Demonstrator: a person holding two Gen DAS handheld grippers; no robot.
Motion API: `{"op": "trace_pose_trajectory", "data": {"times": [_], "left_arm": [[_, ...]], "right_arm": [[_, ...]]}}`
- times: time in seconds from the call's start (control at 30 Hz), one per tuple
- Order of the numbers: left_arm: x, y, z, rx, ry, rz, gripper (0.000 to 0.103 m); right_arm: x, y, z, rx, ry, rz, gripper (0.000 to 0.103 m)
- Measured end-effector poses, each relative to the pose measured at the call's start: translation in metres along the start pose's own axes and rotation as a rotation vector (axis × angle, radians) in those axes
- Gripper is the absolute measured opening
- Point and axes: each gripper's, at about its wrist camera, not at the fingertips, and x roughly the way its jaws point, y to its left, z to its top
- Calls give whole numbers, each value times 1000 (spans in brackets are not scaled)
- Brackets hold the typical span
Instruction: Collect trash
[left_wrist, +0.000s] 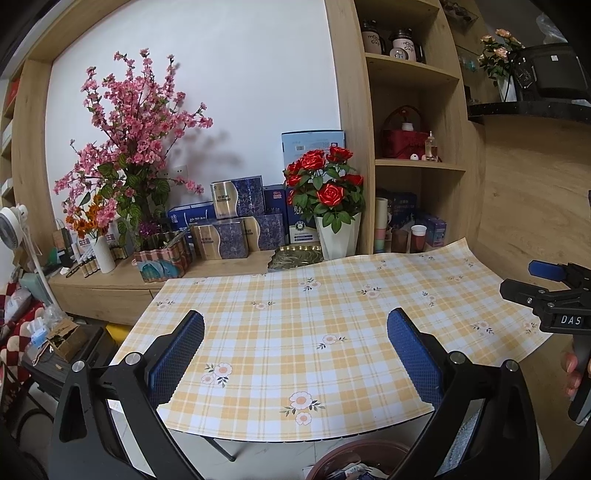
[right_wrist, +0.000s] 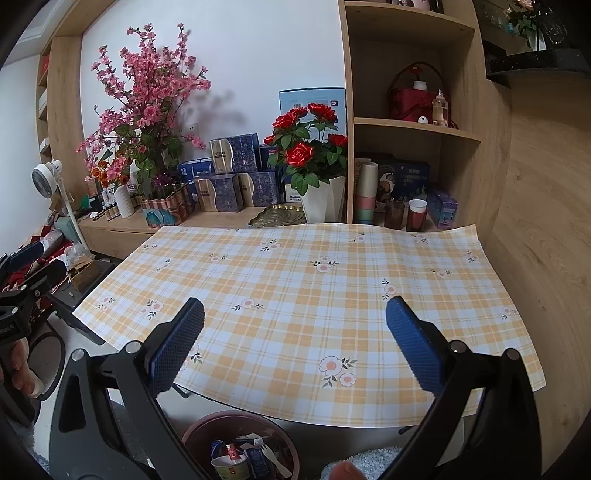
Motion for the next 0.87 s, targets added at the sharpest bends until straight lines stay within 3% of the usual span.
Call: {"op": "trace_pose_trajectory", "data": {"times": [0.87], "left_arm": [[10, 13, -7, -13, 30, 21, 97]], "right_arm": [[9, 6, -2, -6, 21, 16, 97]]}}
